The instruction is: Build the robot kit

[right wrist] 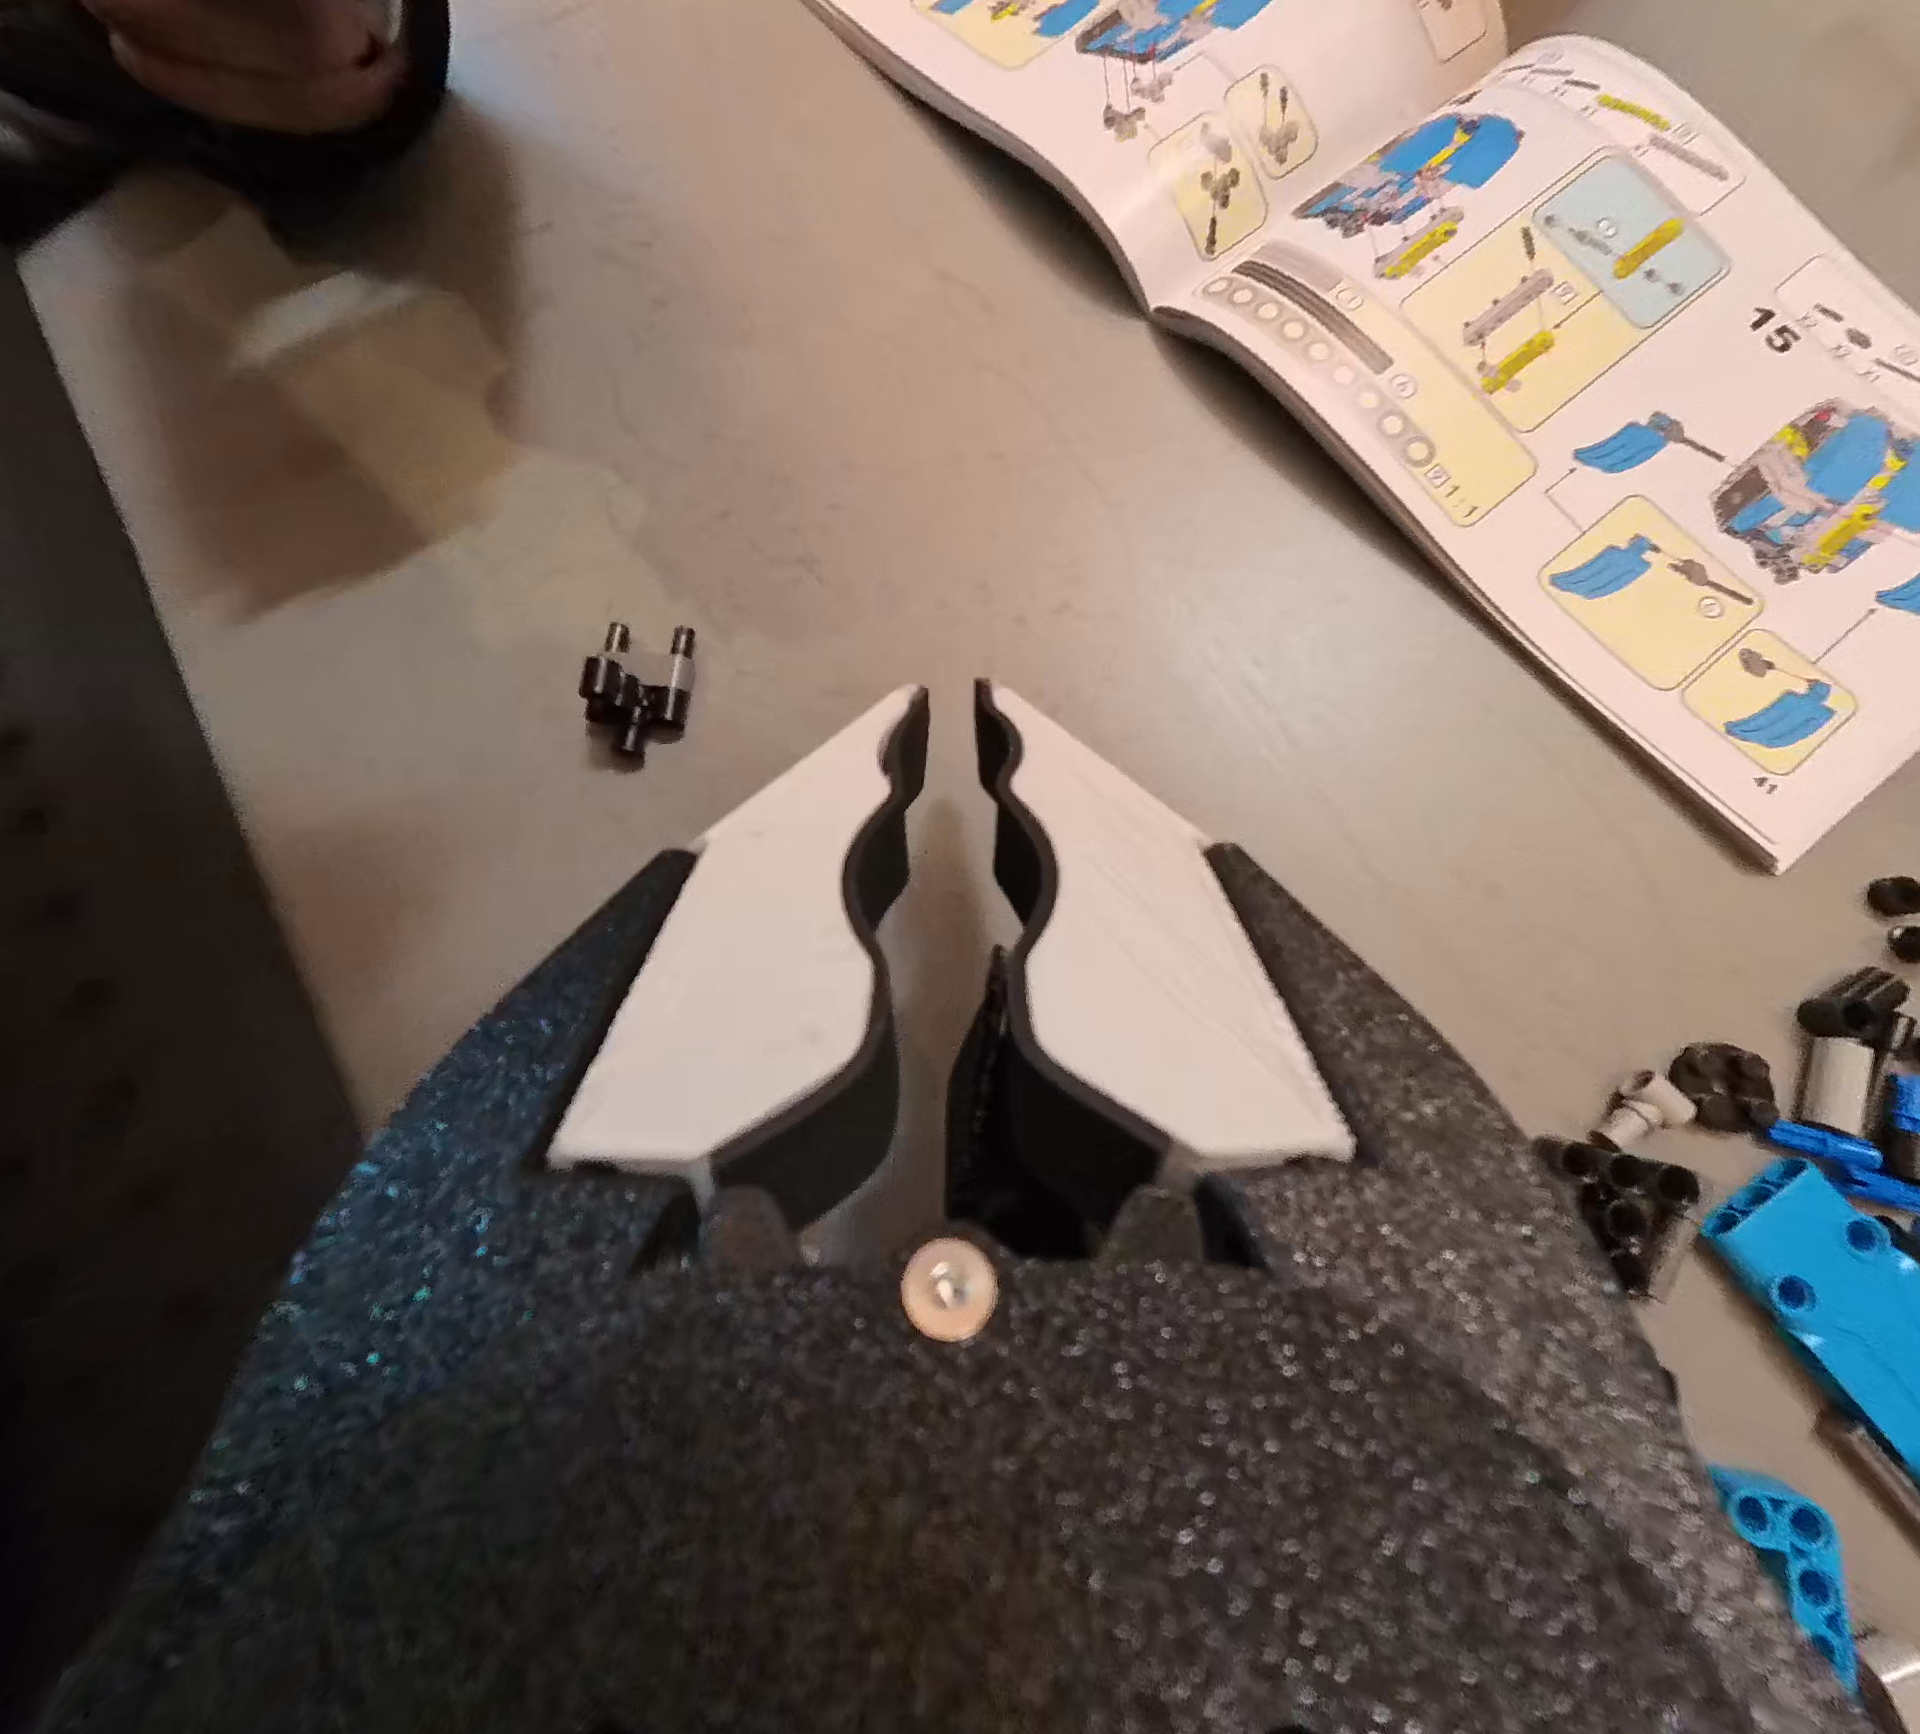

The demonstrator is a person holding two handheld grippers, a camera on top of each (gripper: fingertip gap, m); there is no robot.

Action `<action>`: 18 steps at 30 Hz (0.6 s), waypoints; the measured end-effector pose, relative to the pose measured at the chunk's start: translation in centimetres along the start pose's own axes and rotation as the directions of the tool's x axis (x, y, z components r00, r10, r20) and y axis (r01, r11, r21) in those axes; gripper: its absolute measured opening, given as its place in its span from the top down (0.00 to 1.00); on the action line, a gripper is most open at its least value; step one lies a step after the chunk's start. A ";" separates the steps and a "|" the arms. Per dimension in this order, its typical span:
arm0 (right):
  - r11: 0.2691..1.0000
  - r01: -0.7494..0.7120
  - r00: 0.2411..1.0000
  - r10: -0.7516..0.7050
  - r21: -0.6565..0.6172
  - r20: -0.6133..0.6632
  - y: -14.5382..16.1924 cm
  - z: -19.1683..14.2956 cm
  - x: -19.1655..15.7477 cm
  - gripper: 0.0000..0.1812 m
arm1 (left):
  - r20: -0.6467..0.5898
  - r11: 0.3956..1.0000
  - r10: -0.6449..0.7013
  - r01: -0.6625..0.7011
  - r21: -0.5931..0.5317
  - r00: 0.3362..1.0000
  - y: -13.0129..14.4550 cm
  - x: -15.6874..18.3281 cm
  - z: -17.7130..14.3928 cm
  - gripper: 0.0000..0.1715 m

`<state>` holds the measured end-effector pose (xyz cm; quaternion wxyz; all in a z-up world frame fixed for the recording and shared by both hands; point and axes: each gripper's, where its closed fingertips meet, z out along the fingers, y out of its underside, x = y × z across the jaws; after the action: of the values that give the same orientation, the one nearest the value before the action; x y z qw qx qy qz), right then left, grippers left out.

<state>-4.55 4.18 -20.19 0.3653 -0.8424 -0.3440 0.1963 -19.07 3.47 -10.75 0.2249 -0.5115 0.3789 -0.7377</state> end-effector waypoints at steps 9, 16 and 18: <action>0.981 0.190 0.939 -0.172 -0.033 0.298 1.2 0.9 -7.2 0.83 | 0.023 1.000 0.016 -0.016 -0.011 1.000 0.3 -0.1 0.0 0.62; 0.982 0.181 0.951 -0.160 -0.055 0.264 1.5 1.8 -7.4 0.89 | 0.049 0.997 0.071 -0.070 -0.036 0.996 0.9 0.4 0.3 0.62; 0.986 0.161 0.959 -0.148 -0.036 0.242 1.0 1.7 -6.9 0.91 | 0.043 0.997 0.069 -0.068 -0.030 0.997 0.9 0.6 0.3 0.62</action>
<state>-9.85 -0.51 -21.52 0.3121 -0.7930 -0.4554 0.2576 -19.05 2.34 -11.05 0.2511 -0.5176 0.4014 -0.7127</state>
